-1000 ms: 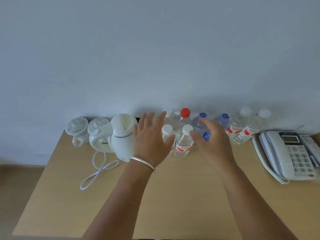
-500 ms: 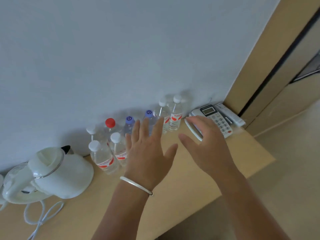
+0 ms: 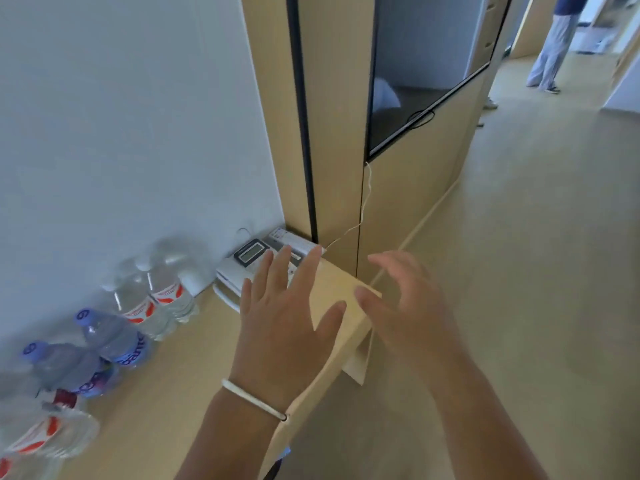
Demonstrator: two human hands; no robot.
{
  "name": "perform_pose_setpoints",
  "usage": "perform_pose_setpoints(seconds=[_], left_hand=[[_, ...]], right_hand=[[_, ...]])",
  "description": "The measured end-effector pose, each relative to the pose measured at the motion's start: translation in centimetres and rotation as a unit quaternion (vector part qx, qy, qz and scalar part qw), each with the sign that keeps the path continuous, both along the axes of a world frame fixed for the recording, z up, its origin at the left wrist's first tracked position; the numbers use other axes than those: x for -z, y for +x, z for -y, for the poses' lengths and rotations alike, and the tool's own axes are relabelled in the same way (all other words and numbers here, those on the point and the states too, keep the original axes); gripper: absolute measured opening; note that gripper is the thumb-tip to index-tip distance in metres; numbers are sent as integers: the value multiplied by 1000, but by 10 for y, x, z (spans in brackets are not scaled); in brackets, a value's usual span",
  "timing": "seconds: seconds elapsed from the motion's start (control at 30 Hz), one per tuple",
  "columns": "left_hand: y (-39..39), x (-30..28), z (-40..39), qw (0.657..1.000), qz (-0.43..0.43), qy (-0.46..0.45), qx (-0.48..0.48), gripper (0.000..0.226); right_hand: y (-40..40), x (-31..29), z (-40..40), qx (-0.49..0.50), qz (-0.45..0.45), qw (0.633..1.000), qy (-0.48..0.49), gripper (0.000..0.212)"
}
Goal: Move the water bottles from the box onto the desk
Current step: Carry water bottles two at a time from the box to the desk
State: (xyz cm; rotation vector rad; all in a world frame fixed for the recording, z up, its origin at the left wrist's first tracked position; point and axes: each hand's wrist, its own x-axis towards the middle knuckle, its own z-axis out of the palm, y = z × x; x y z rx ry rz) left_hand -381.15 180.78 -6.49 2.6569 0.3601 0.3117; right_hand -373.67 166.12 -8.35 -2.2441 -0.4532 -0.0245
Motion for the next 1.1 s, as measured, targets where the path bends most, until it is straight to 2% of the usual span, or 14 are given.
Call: perform_pose_setpoints(seconds=[0.17,0.27,0.4,0.57,0.77,0.93,1.1], left_hand=[[56,-14,93,997,-3,1,79,71],[88,-25,158,989,6,0,145,69],[116,-36,242,972,11,-4,236,70],[144,-29,330,934,63,12,351,75],[181,-36,421,884,52,-25,464,79],[234,-38,492,853,65,-35,517,79],[297,-43,564,808,73,-98,577,70]], right_hand=[[29,-13,99,73,12,997,37,58],[40,-21,165,140,28,989,43,49],[41,-28,248,246,51,967,37,47],[28,-35,332,358,69,930,48,45],[30,-40,406,464,96,881,19,42],[59,-41,463,532,108,839,-16,42],[106,-53,522,588,128,798,-30,37]])
